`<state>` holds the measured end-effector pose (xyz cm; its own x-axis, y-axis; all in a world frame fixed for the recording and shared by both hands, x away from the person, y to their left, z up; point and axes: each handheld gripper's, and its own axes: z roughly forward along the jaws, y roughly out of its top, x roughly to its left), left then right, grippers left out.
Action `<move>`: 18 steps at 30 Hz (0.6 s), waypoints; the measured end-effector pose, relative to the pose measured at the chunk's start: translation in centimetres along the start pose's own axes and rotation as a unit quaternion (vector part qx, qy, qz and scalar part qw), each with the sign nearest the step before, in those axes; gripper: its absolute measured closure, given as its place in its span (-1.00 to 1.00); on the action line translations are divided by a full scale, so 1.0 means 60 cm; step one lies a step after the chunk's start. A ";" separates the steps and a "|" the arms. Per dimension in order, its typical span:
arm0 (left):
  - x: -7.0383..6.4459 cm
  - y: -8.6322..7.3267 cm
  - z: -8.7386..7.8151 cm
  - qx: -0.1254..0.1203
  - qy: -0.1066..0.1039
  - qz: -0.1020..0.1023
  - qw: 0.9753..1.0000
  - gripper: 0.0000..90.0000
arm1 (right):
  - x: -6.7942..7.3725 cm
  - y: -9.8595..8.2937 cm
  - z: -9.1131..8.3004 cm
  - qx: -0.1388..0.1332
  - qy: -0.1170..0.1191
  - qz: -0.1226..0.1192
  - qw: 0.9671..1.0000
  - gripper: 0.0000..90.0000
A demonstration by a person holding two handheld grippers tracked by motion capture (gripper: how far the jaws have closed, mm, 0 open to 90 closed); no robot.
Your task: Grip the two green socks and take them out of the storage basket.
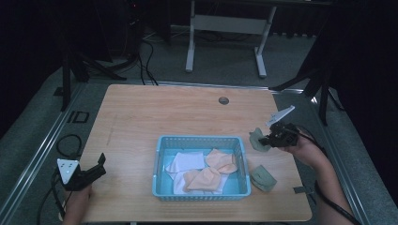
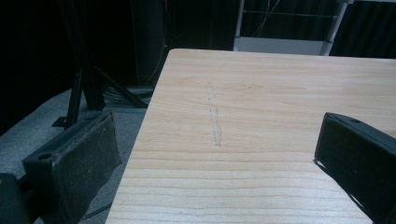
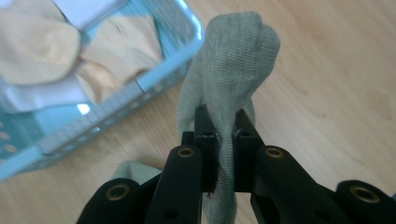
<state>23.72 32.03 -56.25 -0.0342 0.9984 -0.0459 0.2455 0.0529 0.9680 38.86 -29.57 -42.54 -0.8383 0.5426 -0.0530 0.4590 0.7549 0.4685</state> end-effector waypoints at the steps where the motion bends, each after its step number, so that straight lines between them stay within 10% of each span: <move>1: 0.000 0.000 0.000 0.000 0.000 0.001 1.000 -0.99 | -0.001 -0.012 0.022 -0.002 0.007 0.011 1.000 0.87; 18: 0.000 0.000 0.000 0.000 -0.002 0.001 1.000 -0.99 | -0.002 -0.064 0.158 0.009 0.051 0.074 0.996 0.87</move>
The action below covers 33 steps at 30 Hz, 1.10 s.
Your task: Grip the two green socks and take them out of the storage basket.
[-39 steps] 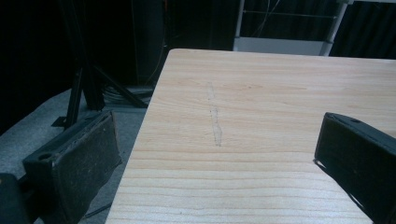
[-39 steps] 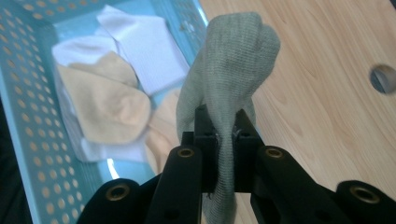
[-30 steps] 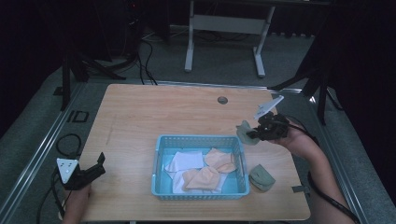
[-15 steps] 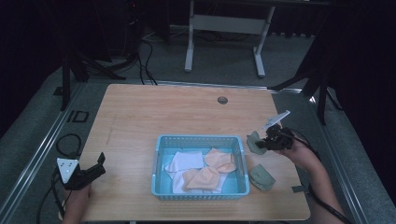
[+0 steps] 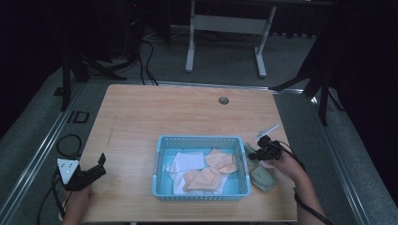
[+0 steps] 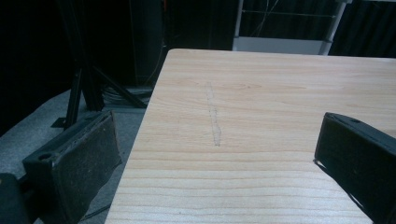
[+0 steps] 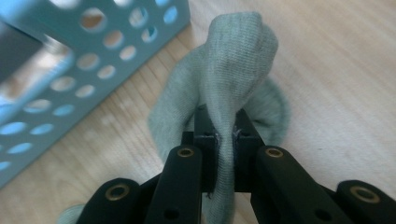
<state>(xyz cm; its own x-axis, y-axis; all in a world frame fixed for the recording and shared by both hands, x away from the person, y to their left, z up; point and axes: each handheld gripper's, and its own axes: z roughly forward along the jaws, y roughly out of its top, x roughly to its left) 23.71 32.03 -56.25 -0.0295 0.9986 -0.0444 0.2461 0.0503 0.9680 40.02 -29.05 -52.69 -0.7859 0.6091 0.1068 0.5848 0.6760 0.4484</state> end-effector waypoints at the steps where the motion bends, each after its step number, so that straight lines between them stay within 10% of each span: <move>1: 0.000 0.000 0.000 0.000 0.000 0.000 1.000 -0.99 | -0.001 0.000 0.000 -0.002 -0.002 0.000 1.000 0.86; 12: 0.000 0.000 0.000 0.000 0.000 0.000 1.000 -0.99 | -0.003 0.004 -0.037 -0.013 -0.032 0.002 0.999 0.13; 23: 0.000 0.000 0.000 0.000 0.001 0.000 1.000 -0.99 | -0.014 -0.044 -0.090 -0.084 -0.083 0.058 0.991 -0.61; 33: -0.001 0.000 0.001 0.001 0.002 0.001 1.000 -0.99 | -0.038 -0.130 -0.095 -0.162 -0.082 0.140 0.973 -0.70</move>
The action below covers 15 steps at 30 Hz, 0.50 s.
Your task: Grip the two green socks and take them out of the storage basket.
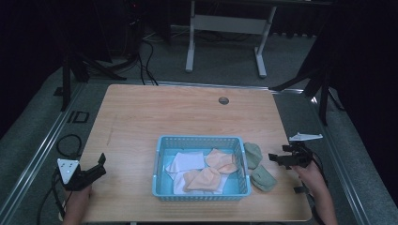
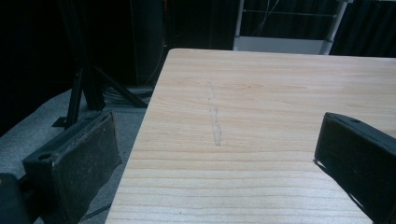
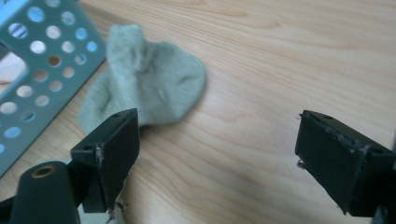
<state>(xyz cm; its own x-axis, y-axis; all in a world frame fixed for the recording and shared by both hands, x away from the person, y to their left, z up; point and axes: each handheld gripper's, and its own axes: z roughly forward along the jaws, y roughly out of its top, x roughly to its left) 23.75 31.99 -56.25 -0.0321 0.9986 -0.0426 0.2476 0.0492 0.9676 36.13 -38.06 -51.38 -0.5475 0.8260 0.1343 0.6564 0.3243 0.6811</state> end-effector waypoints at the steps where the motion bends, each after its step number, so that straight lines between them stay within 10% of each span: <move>1: 0.000 0.000 0.000 0.000 0.000 0.000 1.000 -0.99 | -0.003 -0.007 -0.001 -0.002 -0.003 0.005 1.000 -0.70; 9: 0.000 0.000 0.000 -0.001 0.000 0.001 1.000 -0.99 | -0.008 -0.053 -0.013 -0.036 -0.040 0.042 0.998 -0.70; 15: 0.000 0.000 -0.001 -0.001 0.000 0.001 1.000 -0.99 | 0.008 -0.091 -0.027 -0.110 -0.104 0.064 0.986 -0.70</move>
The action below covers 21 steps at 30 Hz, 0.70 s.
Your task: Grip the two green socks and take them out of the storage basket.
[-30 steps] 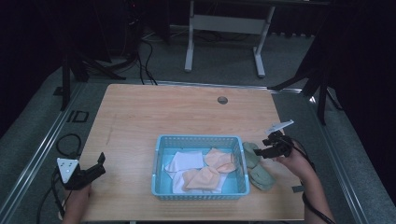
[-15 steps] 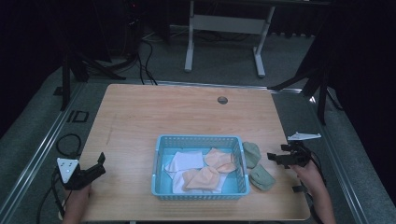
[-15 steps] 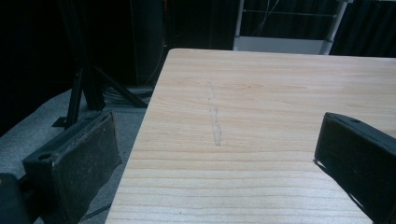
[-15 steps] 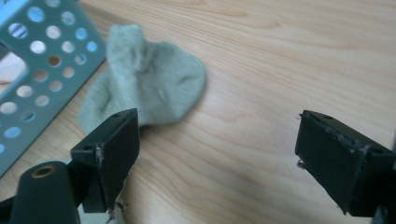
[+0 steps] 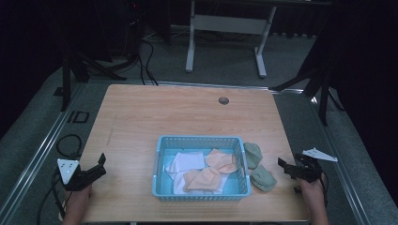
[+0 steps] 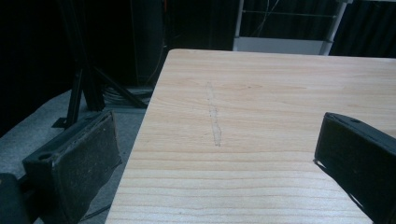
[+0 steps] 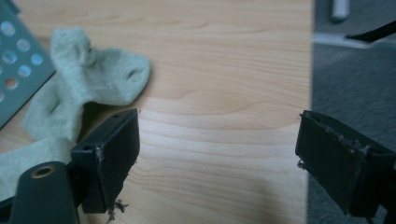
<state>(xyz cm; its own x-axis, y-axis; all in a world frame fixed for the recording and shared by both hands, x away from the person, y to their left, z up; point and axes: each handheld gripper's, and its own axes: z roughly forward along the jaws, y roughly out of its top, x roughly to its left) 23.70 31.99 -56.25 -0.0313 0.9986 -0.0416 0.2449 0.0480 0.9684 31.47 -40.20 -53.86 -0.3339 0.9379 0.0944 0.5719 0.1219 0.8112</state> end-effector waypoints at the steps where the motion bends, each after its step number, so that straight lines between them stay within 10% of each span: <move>1: 0.000 0.000 0.000 0.000 0.000 0.000 1.000 -0.99 | 0.000 -0.005 -0.004 -0.010 -0.010 0.004 1.000 -0.70; 21: 0.000 0.000 0.000 -0.001 -0.001 -0.002 1.000 -0.99 | 0.002 -0.074 -0.068 -0.131 -0.112 0.035 0.984 -0.70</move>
<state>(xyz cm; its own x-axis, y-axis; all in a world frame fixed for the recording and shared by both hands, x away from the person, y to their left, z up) 23.67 31.99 -56.25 -0.0306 0.9985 -0.0452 0.2424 0.0513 0.9688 25.85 -41.96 -55.12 -0.1096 0.9928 0.0490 0.3655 -0.0056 0.9308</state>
